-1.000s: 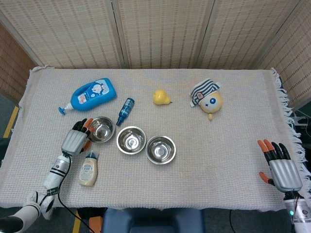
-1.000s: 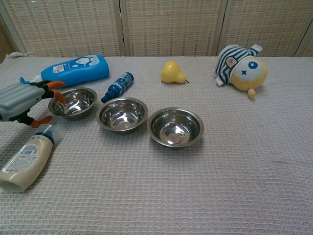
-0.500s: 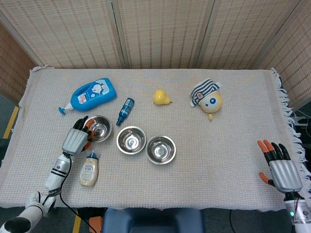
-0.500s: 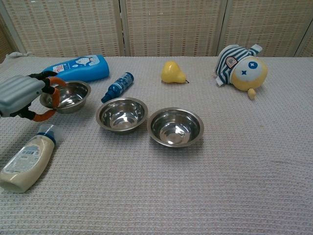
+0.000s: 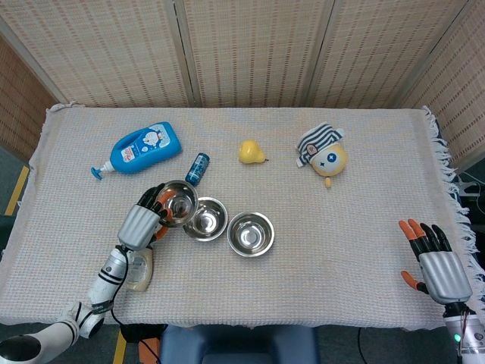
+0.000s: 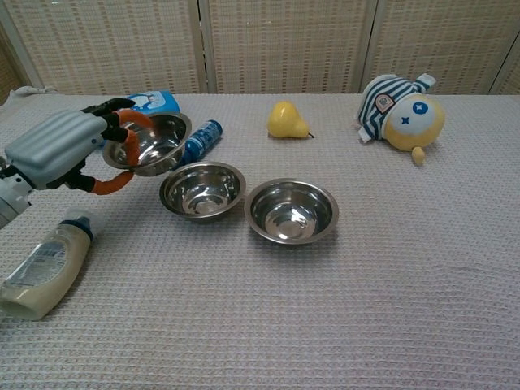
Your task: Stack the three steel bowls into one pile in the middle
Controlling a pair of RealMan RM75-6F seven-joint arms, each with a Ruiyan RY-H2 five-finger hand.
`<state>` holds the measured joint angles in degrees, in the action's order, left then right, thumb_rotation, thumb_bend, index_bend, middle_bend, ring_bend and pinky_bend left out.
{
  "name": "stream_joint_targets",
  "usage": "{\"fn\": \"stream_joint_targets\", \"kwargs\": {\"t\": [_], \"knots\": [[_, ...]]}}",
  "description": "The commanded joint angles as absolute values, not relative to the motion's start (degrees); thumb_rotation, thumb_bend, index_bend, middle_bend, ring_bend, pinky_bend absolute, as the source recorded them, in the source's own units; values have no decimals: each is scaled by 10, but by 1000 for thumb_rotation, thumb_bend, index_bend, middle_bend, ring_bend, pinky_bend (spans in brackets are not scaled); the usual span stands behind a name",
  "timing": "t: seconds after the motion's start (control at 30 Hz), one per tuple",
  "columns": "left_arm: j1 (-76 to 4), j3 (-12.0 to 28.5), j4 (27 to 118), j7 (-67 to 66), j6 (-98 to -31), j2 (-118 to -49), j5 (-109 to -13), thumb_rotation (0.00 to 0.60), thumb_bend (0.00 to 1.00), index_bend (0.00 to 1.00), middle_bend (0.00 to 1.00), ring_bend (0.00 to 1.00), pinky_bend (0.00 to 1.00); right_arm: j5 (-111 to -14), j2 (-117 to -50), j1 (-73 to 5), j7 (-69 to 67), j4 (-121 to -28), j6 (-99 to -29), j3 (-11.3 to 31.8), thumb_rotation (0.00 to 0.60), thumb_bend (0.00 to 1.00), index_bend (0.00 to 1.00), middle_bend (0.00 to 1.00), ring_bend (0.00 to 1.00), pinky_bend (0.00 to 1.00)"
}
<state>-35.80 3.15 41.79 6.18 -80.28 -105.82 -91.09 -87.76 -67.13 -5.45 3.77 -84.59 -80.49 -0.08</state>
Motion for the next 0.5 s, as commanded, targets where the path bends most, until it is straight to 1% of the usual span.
{"fn": "stream_joint_targets", "kwargs": {"t": [0.03, 0.17, 0.27, 0.37, 0.43, 0.5], "knots": [[-379, 33, 481, 1, -777, -1053, -917, 600, 620, 740, 156, 8, 158, -881, -668, -53, 33, -849, -807, -2, 600, 125, 0, 0, 0, 0], [-386, 31, 494, -35, -747, -1064, -912, 600, 599, 719, 156, 8, 161, -886, -663, -50, 28, -852, -815, -3, 600, 124, 0, 0, 0, 0], [-387, 27, 487, -53, -727, -1075, -907, 600, 585, 673, 153, 8, 163, -887, -660, -49, 25, -854, -819, -3, 600, 125, 0, 0, 0, 0], [-386, 23, 483, -73, -707, -1076, -900, 600, 556, 538, 128, 4, 162, -890, -659, -48, 24, -855, -820, -4, 600, 125, 0, 0, 0, 0], [-382, 22, 497, -73, -698, -1067, -895, 600, 520, 384, 95, 0, 160, -892, -659, -47, 24, -854, -822, -4, 600, 125, 0, 0, 0, 0], [-378, 20, 520, -71, -696, -1055, -893, 600, 481, 274, 69, 0, 157, -893, -660, -48, 25, -853, -821, -5, 600, 125, 0, 0, 0, 0]]}}
